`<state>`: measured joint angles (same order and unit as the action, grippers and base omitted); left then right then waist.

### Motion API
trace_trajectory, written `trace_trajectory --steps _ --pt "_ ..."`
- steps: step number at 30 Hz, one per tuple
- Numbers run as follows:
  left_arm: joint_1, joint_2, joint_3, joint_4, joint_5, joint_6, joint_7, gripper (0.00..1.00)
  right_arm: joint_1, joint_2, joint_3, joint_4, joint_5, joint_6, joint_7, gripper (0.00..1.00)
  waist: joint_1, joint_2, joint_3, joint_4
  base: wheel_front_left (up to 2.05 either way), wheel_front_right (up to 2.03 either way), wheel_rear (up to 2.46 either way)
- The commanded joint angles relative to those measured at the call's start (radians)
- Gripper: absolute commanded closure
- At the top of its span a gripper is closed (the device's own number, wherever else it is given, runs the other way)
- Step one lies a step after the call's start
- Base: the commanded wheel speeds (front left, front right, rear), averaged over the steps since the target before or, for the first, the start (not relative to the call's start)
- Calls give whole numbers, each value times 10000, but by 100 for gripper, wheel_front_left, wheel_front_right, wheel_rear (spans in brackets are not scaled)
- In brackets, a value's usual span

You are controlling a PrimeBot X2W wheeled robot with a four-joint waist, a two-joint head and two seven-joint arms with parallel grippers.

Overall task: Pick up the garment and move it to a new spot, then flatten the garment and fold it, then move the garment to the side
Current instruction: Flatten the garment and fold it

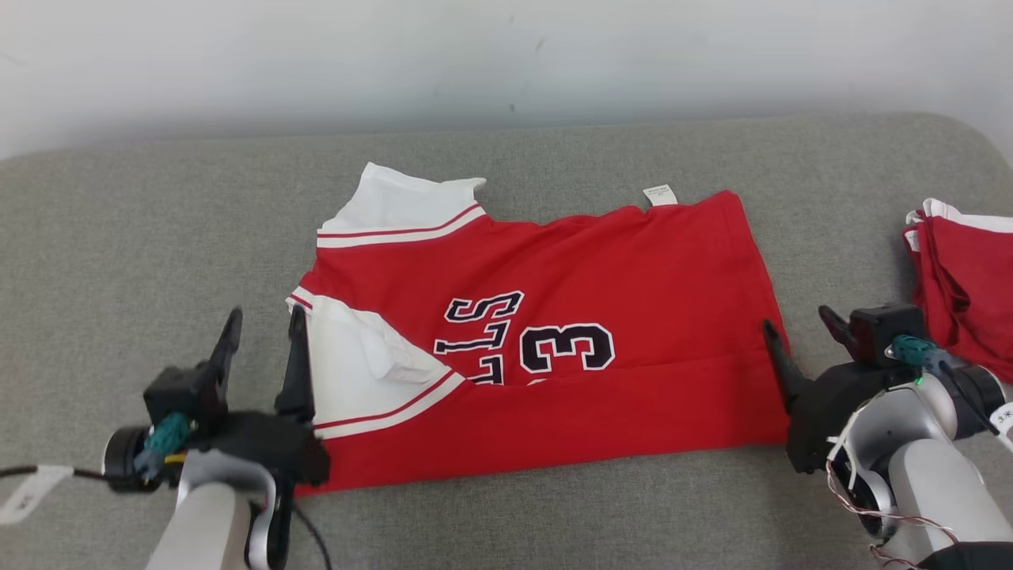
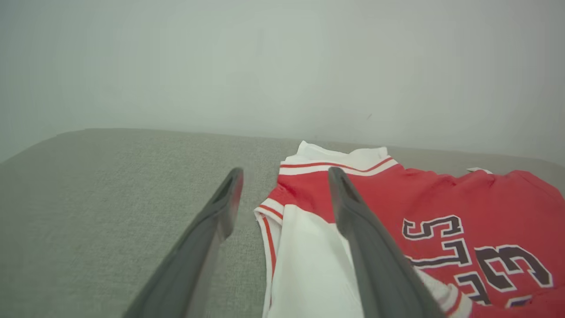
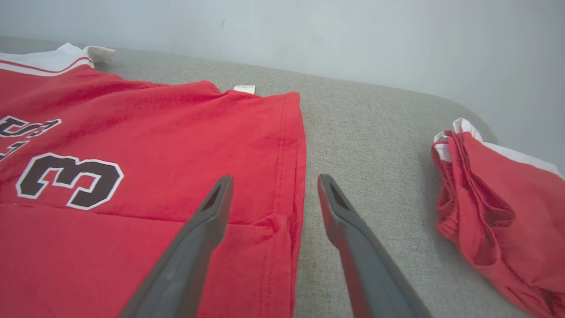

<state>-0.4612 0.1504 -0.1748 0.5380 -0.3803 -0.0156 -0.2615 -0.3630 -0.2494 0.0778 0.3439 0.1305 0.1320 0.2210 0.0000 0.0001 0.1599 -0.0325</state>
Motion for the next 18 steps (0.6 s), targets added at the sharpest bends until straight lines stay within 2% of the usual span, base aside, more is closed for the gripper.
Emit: trace_trajectory --steps 1,8,13,18 --pt "414 116 59 -13 102 73 -42 0 258 -6 -140 -64 59 -28 64 0 0 -1 -136 -9 0 0 0" --pt "1941 404 -58 -136 270 318 155 0 1170 14 -798 -829 94 -30 986 0 0 -1 -470 -27 0 0 0" --pt "2857 229 4 -339 -2 655 564 0 1895 223 -1191 -1379 160 -28 1729 0 0 -1 -617 -36 0 0 0" --pt "2981 103 -55 -144 -163 798 989 0 2230 488 -1340 -1624 27 -30 2162 0 0 -1 -696 -12 0 0 0"
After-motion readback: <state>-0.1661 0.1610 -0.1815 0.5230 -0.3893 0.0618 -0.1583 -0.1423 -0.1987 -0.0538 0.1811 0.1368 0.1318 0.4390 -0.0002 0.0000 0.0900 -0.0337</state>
